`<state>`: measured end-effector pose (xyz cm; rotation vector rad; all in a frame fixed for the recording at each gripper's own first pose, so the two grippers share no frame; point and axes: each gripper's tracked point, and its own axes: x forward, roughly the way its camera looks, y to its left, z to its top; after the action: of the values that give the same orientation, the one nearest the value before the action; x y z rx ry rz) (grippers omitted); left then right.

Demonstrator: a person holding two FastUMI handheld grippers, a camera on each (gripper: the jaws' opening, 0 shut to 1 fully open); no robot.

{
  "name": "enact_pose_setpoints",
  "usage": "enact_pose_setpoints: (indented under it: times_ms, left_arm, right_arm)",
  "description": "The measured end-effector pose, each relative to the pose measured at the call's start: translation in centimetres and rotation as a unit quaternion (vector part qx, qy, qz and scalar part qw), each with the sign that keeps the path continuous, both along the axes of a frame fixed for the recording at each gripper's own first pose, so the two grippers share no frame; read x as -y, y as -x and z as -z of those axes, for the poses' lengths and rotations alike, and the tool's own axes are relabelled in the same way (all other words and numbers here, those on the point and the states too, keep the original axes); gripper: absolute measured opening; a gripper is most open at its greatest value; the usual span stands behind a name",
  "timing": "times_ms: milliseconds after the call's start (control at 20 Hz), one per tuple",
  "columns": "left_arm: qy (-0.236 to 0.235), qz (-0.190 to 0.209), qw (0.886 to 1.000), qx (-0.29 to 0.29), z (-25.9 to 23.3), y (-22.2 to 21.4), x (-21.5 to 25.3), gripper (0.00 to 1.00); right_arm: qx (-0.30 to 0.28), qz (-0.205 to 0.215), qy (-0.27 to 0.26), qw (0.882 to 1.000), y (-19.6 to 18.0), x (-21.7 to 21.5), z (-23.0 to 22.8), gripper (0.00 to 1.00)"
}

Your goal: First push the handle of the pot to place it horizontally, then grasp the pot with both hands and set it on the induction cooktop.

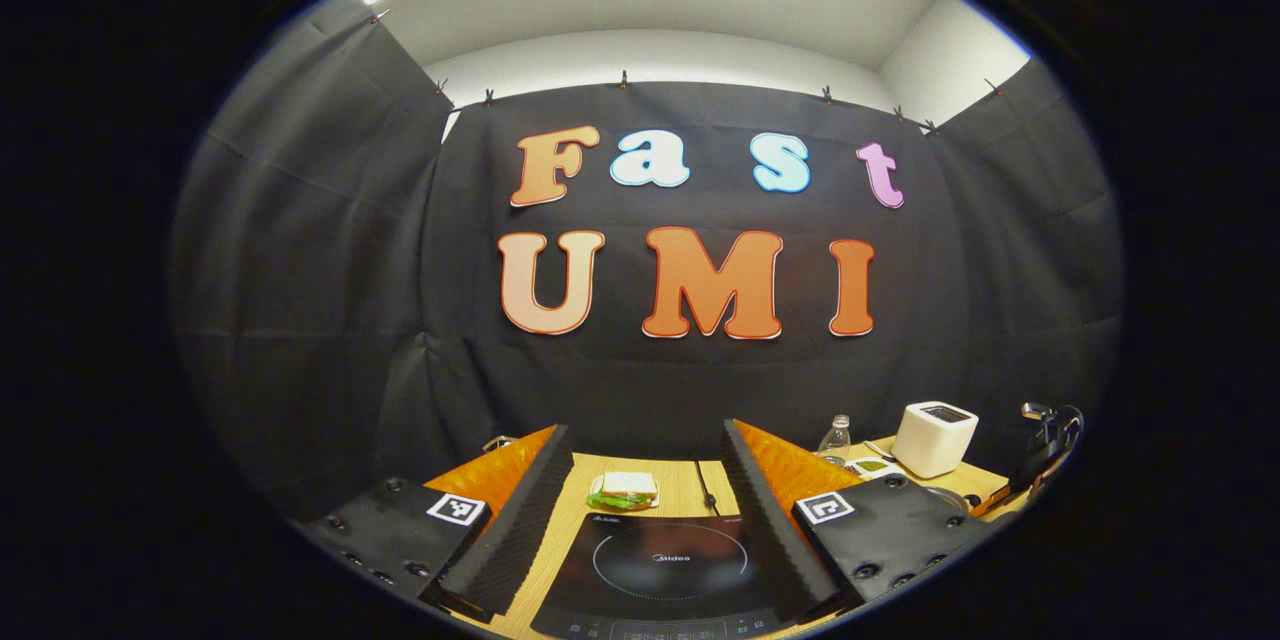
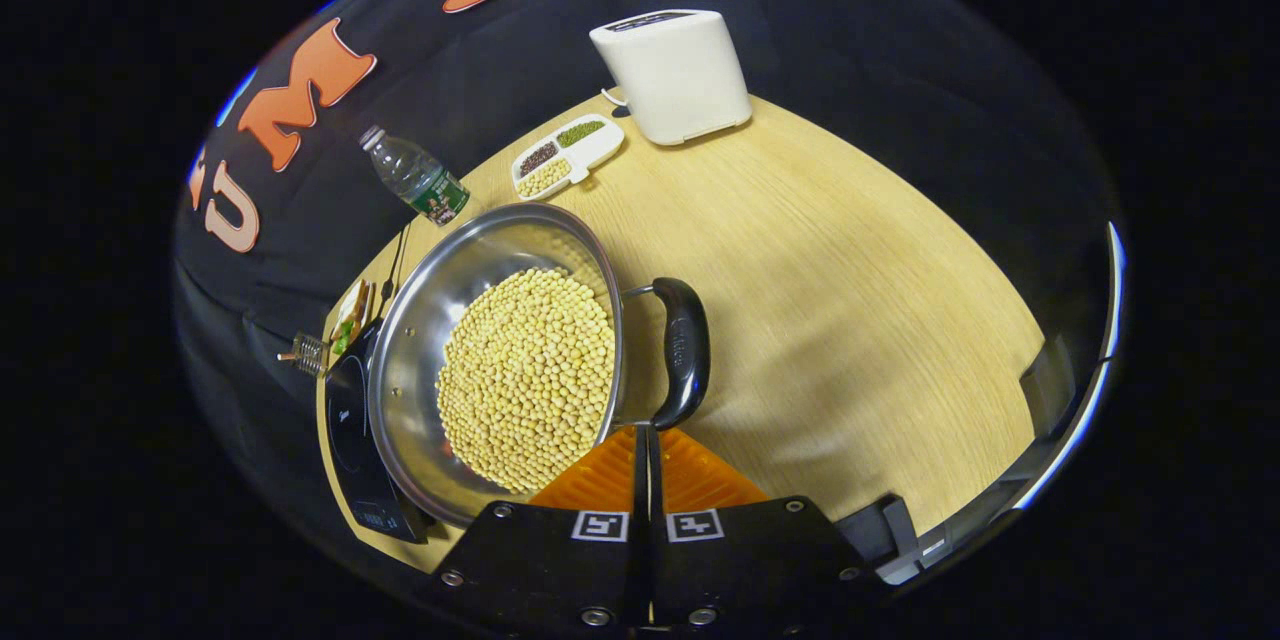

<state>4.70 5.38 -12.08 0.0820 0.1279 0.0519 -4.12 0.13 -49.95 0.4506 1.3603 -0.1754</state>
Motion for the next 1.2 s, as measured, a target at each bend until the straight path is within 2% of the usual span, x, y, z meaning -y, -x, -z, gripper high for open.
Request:
enact_pose_setpoints:
  times_ms: [300, 500, 900, 1050, 1200]
  left_arm:
    - [0.005, 0.003, 1.0, -0.031, 2.1, -0.8, -0.1, 0.98]
    - [0.007, 0.008, 0.999, -0.046, 3.1, -0.9, 0.2, 0.97]
    - [-0.004, 0.039, 0.996, -0.08, 6.7, -1.6, 2.6, 0.97]
    - [-0.004, 0.046, 0.993, -0.107, 8.9, -2.0, 3.3, 0.98]
    - [0.01, 0.061, 0.988, -0.139, 10.8, -2.6, 5.1, 0.98]
  right_arm:
    - [0.006, -0.001, 0.025, 1.0, -2.1, 1.0, 0.7, 0.0]
    - [0.011, 0.015, 0.029, 0.999, -3.9, 1.4, 1.4, 0.0]
    - [0.019, 0.024, 0.049, 0.998, -6.8, 2.5, 2.3, 0.0]
    - [0.021, 0.027, 0.042, 0.999, -7.4, 2.1, 2.5, 0.0]
    - [0.04, 0.034, 0.017, 0.998, -8.1, 2.7, 0.8, 0.0]
